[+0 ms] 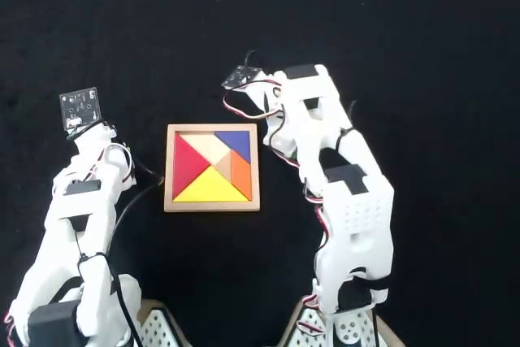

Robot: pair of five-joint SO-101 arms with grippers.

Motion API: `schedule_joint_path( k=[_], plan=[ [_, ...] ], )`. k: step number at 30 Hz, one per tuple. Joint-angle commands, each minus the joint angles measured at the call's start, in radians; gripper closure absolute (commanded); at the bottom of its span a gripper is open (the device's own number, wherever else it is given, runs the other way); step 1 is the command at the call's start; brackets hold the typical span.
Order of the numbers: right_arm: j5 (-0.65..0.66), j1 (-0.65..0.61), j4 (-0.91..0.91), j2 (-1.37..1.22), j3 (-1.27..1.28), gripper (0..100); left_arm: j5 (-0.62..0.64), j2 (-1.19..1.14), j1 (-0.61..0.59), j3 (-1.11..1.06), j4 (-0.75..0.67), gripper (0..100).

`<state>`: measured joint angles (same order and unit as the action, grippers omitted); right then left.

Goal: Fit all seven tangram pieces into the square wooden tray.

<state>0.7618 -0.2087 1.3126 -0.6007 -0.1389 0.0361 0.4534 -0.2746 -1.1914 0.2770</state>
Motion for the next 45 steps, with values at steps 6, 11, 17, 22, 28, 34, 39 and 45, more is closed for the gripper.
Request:
schedule_joint_path(
  k=[6,11,17,22,28,34,39,45],
  plan=[
    [-0.046,-0.025,-0.028,-0.002,-0.044,65.3,-0.009,-0.002,0.007,0.061,-0.017,94],
    [-0.046,-0.023,-0.028,-0.002,-0.044,74.5,-0.009,-0.002,0.007,0.061,-0.017,94],
    [-0.046,-0.023,-0.029,-0.004,-0.044,78.0,-0.009,-0.002,0.007,0.061,-0.018,94],
    [-0.046,-0.020,-0.028,-0.002,-0.044,82.2,-0.009,-0.002,0.007,0.061,-0.018,94],
    [-0.064,-0.005,0.011,0.027,-0.053,95.5,-0.009,-0.002,0.007,0.061,-0.018,94],
    [-0.110,-0.008,0.103,0.197,-0.053,97.8,-0.009,-0.002,0.007,0.061,-0.018,94],
    [-0.141,-0.124,0.121,0.321,-0.042,97.3,-0.009,-0.002,0.007,0.061,-0.018,94],
    [-0.328,-0.310,0.120,0.208,-0.170,97.3,-0.009,-0.002,0.007,0.061,-0.018,94]
  ],
)
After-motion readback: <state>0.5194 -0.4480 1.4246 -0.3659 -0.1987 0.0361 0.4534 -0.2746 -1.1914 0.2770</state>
